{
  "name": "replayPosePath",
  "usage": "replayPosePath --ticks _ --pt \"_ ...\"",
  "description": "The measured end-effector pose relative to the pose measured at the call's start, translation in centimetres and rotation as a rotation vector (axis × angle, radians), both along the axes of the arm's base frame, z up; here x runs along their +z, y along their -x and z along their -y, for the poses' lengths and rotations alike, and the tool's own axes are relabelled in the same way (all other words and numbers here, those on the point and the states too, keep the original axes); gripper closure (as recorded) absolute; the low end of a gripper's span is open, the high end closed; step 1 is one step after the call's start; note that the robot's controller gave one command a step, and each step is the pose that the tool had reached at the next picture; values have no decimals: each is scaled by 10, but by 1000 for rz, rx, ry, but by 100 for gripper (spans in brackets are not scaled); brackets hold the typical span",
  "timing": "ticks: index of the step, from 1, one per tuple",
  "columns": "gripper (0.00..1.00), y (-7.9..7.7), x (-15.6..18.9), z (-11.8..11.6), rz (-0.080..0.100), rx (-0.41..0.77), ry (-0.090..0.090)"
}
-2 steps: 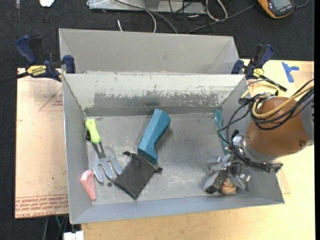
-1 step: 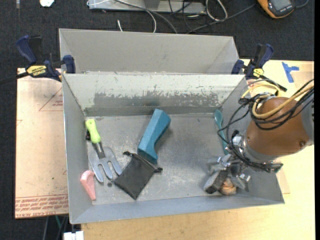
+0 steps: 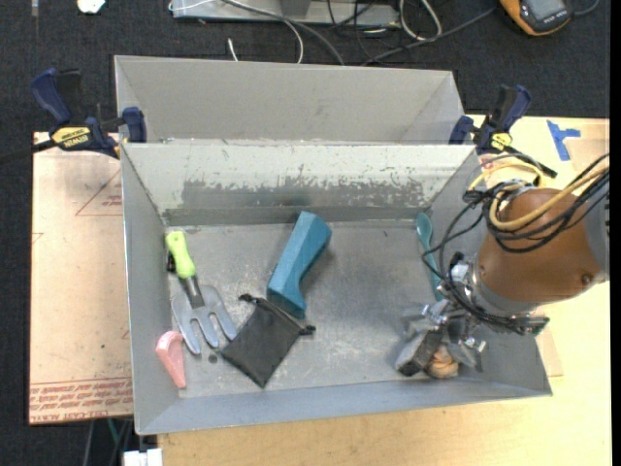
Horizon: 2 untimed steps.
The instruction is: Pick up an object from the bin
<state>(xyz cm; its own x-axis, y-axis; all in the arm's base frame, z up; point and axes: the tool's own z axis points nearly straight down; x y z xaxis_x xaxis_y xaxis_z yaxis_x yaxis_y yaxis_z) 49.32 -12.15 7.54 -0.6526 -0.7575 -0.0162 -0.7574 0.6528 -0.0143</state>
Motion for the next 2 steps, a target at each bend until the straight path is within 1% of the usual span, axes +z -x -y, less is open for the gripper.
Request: replayPosePath --ticks 1,2 --pt "100 0 0 0 0 0 0" --pt "100 -1 155 1 3 -22 -2"
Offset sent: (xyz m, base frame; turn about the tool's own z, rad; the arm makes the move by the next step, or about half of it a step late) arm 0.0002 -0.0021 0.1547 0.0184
